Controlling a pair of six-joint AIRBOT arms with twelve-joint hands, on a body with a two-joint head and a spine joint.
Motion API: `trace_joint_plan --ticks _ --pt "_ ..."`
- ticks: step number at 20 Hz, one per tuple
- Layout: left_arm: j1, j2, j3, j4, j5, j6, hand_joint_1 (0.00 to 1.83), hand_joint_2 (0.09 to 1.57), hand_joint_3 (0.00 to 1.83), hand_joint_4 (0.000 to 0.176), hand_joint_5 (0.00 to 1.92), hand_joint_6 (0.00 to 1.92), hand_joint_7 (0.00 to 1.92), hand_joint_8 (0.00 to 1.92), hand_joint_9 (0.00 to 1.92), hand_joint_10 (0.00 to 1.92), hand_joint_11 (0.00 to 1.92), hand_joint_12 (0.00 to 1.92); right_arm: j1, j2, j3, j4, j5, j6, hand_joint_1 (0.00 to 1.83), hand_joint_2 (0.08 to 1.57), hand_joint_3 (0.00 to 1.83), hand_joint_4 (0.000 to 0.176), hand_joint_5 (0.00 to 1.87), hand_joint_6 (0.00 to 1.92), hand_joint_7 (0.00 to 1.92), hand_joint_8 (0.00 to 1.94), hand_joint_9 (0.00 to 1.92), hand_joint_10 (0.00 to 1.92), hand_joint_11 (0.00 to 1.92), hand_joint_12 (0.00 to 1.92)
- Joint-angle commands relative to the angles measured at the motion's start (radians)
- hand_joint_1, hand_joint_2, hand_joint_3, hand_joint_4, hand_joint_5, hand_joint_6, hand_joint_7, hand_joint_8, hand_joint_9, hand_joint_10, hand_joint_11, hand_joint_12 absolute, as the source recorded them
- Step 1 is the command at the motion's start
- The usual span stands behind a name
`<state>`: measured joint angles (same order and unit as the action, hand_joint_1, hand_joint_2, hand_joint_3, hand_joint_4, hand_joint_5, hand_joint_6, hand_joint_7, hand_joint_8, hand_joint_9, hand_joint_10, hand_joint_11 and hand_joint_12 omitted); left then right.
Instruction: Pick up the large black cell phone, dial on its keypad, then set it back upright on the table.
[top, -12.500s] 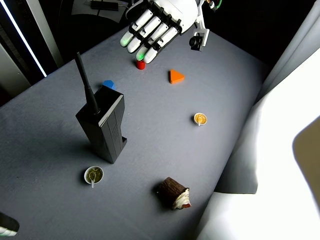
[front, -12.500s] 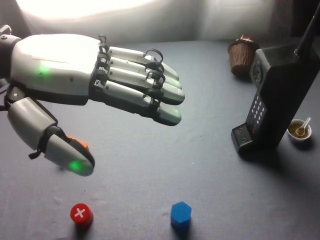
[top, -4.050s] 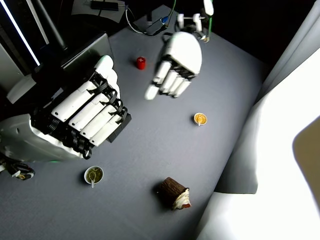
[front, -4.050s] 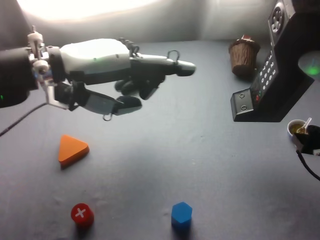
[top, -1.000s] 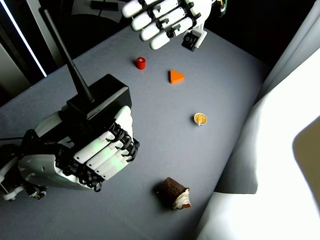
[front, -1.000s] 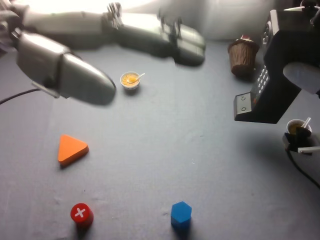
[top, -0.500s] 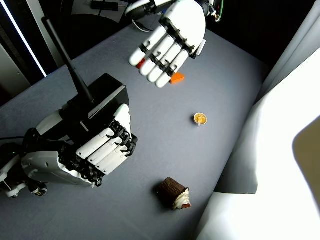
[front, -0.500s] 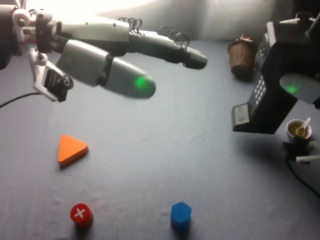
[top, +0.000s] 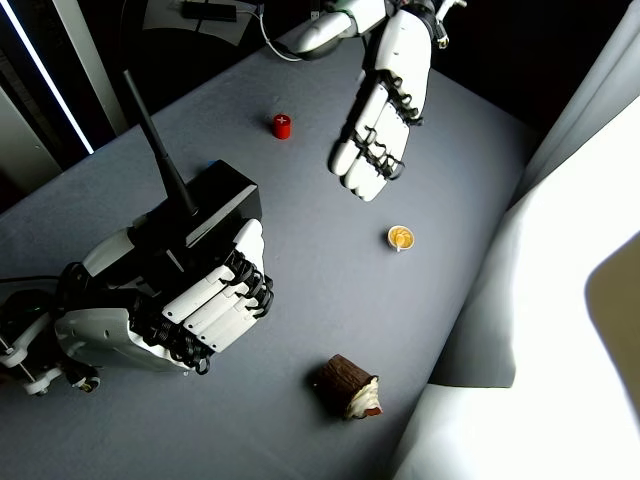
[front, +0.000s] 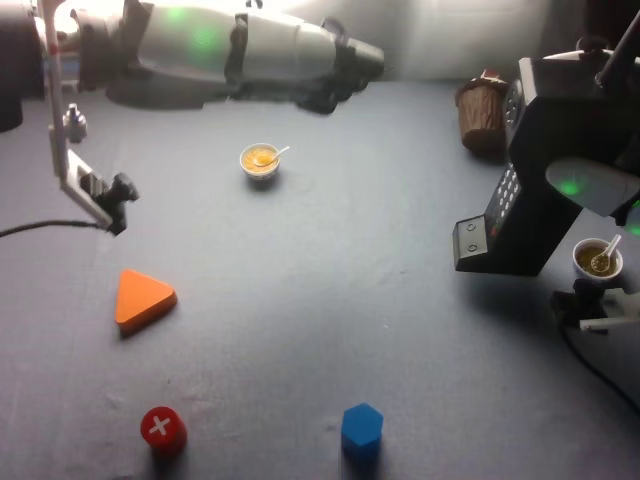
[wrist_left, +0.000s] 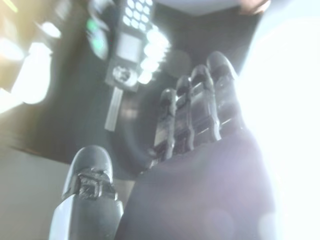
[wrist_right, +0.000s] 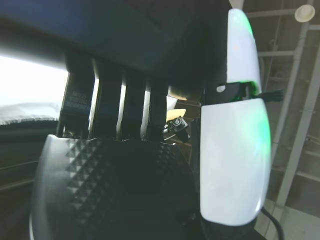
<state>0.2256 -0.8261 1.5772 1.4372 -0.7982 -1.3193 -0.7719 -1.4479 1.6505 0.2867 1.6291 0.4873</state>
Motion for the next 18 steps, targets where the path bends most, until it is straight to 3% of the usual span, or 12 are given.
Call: trace_joint_plan --ticks 1,2,4,10,16,18 --pt "-0.024 0.008 -0.006 -0.086 -0.038 -0.036 0.00 1.27 0.01 0.020 0.13 0.00 0.09 0.00 0.07 0.00 0.00 0.28 0.005 0.009 0.008 0.021 0.134 0.025 1.49 1.11 0.00 0.000 0.99 0.76 0.89 1.03 0.84 1.25 0.97 1.42" --pt "-0.016 0.008 -0.005 -0.083 -0.035 -0.083 0.00 1.26 0.01 0.025 0.15 0.01 0.12 0.01 0.10 0.01 0.00 0.28 0.005 0.008 0.009 0.021 0.134 0.026 1.49 1.09 0.00 0.000 1.04 0.68 0.92 0.98 0.86 1.21 0.98 1.41" --pt "-0.005 0.010 -0.006 -0.075 -0.037 -0.089 0.00 1.25 0.00 0.038 0.12 0.00 0.11 0.00 0.08 0.00 0.00 0.24 0.005 0.007 0.012 0.020 0.134 0.027 1.49 1.10 0.00 0.000 1.00 0.71 0.91 1.00 0.85 1.24 0.96 1.43" --pt "-0.014 0.014 -0.004 -0.075 -0.038 -0.089 0.00 1.26 0.00 0.031 0.12 0.00 0.10 0.00 0.07 0.00 0.00 0.26 -0.012 0.011 0.017 0.008 0.134 0.029 1.49 1.10 0.00 0.000 1.01 0.72 0.92 1.01 0.87 1.17 0.92 1.49" --pt "0.021 0.045 -0.056 -0.074 -0.038 -0.089 0.00 1.26 0.00 0.022 0.12 0.00 0.09 0.00 0.07 0.00 0.00 0.26 -0.027 0.015 0.009 0.009 0.127 0.029 1.49 1.10 0.00 0.000 1.00 0.74 0.92 1.01 0.88 1.15 0.91 1.49" --pt "0.035 0.046 -0.071 -0.074 -0.038 -0.089 0.00 1.25 0.00 0.028 0.15 0.00 0.12 0.00 0.10 0.01 0.00 0.36 -0.029 0.015 0.005 0.013 0.124 0.029 1.49 1.10 0.00 0.000 0.99 0.74 0.92 1.03 0.89 1.15 0.93 1.47"
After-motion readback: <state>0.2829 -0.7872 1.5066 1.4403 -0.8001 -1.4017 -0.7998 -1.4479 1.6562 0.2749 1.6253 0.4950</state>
